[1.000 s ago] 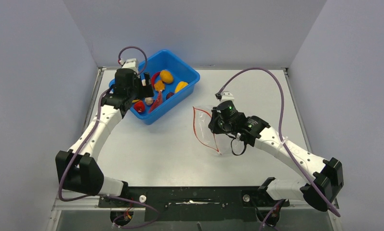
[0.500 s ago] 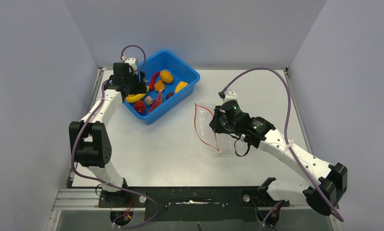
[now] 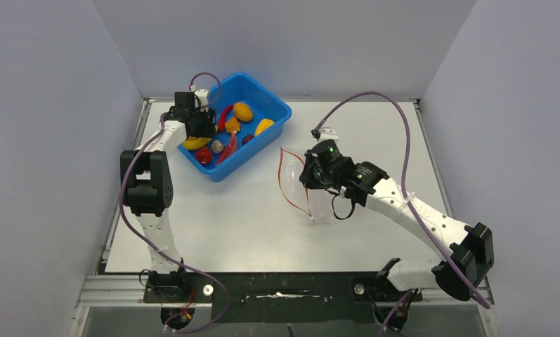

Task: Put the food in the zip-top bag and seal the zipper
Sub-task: Pick up the fake fruit from the bin.

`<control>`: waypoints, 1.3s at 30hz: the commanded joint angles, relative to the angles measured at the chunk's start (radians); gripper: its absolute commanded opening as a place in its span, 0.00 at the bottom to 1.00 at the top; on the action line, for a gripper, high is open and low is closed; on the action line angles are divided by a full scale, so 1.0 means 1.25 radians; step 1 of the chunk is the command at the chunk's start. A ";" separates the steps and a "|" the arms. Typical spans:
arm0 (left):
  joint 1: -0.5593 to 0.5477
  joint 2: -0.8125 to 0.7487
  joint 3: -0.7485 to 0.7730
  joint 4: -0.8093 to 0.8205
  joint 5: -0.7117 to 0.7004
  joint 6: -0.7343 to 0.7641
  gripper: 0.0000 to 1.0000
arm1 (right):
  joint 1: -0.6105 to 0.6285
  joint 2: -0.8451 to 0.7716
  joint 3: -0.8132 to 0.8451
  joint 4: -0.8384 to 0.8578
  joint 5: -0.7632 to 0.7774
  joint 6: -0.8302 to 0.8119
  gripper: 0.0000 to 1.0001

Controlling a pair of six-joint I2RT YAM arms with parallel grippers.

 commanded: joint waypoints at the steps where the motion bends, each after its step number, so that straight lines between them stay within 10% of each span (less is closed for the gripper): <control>1: 0.005 0.047 0.055 0.052 0.029 0.036 0.56 | -0.001 0.018 0.054 0.007 0.000 0.004 0.00; 28: -0.003 0.066 0.021 0.135 -0.006 0.086 0.37 | -0.007 0.128 0.096 0.029 -0.012 0.039 0.00; 39: -0.004 0.098 0.042 0.087 0.007 0.098 0.54 | -0.008 0.092 0.085 0.050 -0.012 0.014 0.00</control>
